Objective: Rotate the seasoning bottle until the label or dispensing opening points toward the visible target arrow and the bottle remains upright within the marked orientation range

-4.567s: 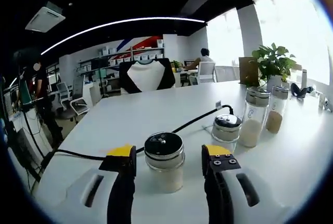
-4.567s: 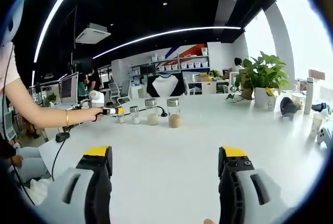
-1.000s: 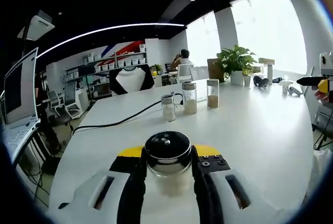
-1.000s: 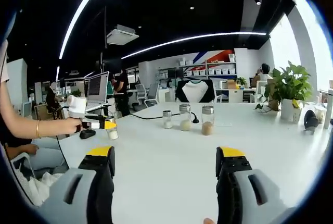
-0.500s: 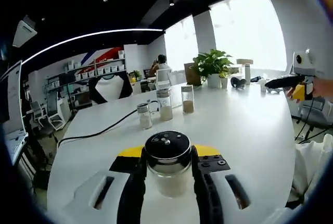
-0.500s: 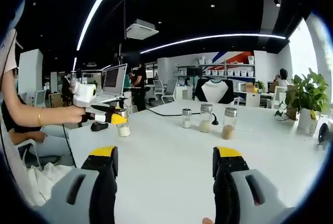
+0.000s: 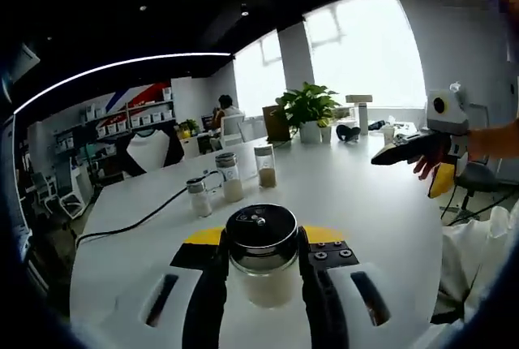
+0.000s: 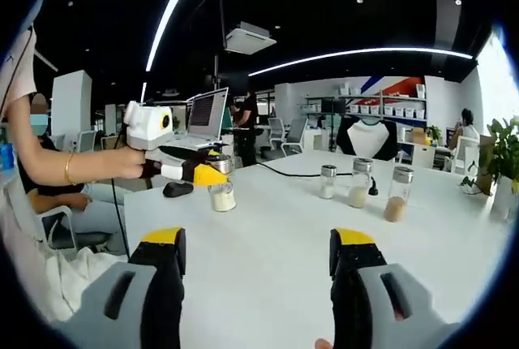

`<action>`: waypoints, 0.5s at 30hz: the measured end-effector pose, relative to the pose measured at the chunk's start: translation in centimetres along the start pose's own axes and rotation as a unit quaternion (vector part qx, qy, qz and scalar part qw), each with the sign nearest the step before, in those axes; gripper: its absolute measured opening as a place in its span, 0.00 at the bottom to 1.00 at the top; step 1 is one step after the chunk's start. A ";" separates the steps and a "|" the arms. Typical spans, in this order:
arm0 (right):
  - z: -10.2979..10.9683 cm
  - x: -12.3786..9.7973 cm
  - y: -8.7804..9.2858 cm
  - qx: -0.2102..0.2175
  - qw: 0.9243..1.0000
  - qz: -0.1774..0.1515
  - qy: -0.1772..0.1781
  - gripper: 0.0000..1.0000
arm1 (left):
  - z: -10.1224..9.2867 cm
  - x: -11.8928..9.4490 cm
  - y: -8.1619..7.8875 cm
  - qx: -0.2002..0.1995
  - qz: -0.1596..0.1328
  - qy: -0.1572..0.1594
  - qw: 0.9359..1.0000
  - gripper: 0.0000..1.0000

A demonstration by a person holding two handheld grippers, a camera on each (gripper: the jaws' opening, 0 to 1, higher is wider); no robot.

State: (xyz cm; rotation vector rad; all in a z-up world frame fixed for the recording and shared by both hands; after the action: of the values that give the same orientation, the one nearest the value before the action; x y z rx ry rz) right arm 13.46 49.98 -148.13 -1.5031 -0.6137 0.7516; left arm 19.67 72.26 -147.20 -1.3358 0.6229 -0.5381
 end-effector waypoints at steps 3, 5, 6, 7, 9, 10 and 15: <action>0.4 0.6 0.1 0.002 1.000 -0.001 -0.008 0.70 | -0.8 0.3 -0.3 -0.007 -0.002 0.013 1.000 0.35; 0.8 1.2 0.2 0.014 1.000 -0.003 -0.022 0.69 | -1.3 0.5 -0.6 -0.016 -0.003 0.018 1.000 0.35; 1.0 1.6 0.3 0.016 0.999 -0.003 -0.028 0.68 | -1.7 0.6 -0.7 -0.019 -0.005 0.022 1.000 0.35; 1.2 1.8 0.4 0.016 0.999 -0.001 -0.031 0.68 | -1.9 0.6 -0.9 -0.023 -0.008 0.026 0.999 0.35; 1.6 2.4 0.5 0.011 0.999 0.002 -0.040 0.68 | -2.5 0.7 -1.2 -0.033 -0.013 0.038 0.999 0.35; 1.8 2.6 0.5 0.009 0.999 0.002 -0.045 0.67 | -2.7 0.8 -1.3 -0.034 -0.013 0.042 0.998 0.35; 2.3 3.2 0.5 0.005 0.998 -0.002 -0.057 0.63 | -3.9 1.0 -1.7 -0.022 -0.010 0.067 0.997 0.35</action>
State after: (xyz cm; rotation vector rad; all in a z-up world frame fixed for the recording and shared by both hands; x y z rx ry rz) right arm 13.73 53.91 -148.92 -1.4561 -0.6970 0.8400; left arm 17.74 68.54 -146.04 -1.3569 0.7350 -0.6362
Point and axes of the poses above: the point that each gripper's makers call its tool centre point, and the gripper's own axes: x roughly forward along the fingers, z roughly to its left, y roughly out of its underside, the point moved 7 cm from there along -x, roughly backward along the fingers, and after that the axes turned 6 degrees about -z, right-handed, at the moved point
